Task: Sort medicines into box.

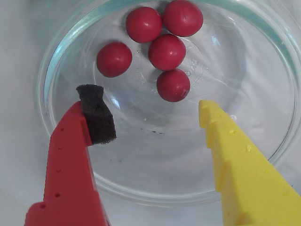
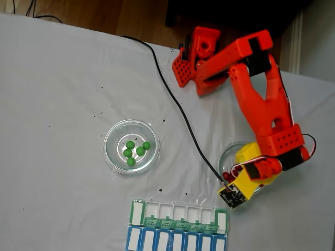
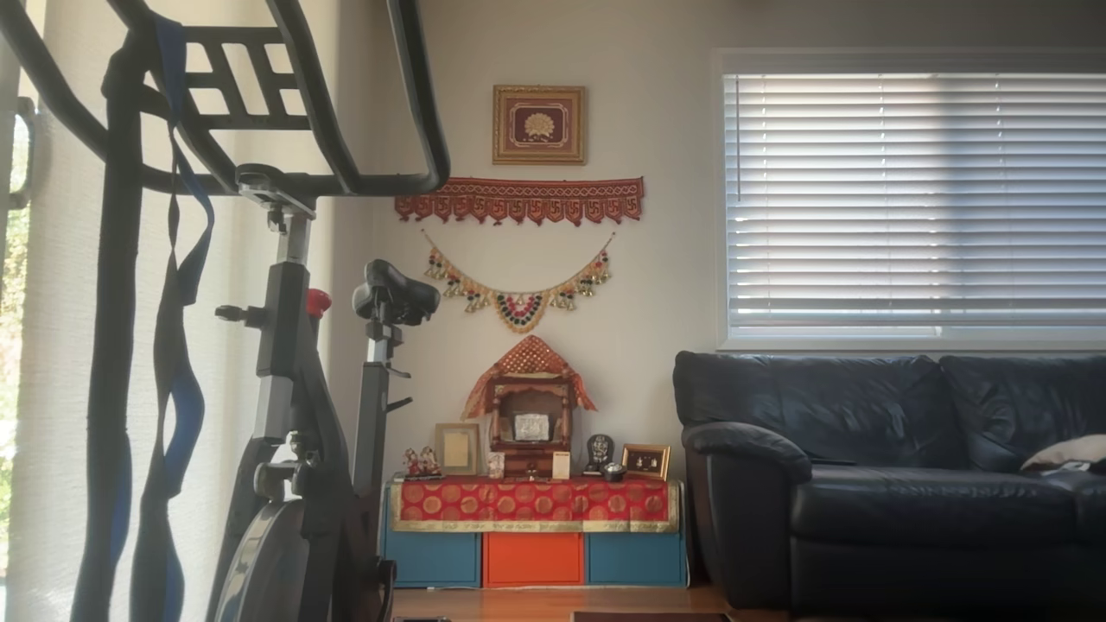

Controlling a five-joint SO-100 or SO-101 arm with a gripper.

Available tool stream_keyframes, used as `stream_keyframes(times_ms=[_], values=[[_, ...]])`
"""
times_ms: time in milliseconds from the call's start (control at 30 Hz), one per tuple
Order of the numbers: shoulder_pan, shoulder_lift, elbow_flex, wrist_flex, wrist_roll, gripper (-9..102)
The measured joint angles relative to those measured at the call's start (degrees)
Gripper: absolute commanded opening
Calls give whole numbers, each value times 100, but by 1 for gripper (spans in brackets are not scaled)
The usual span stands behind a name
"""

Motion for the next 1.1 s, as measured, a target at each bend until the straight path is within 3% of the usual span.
stream_keyframes(times_ms=[1100], values=[[62, -519, 0, -79, -308, 36]])
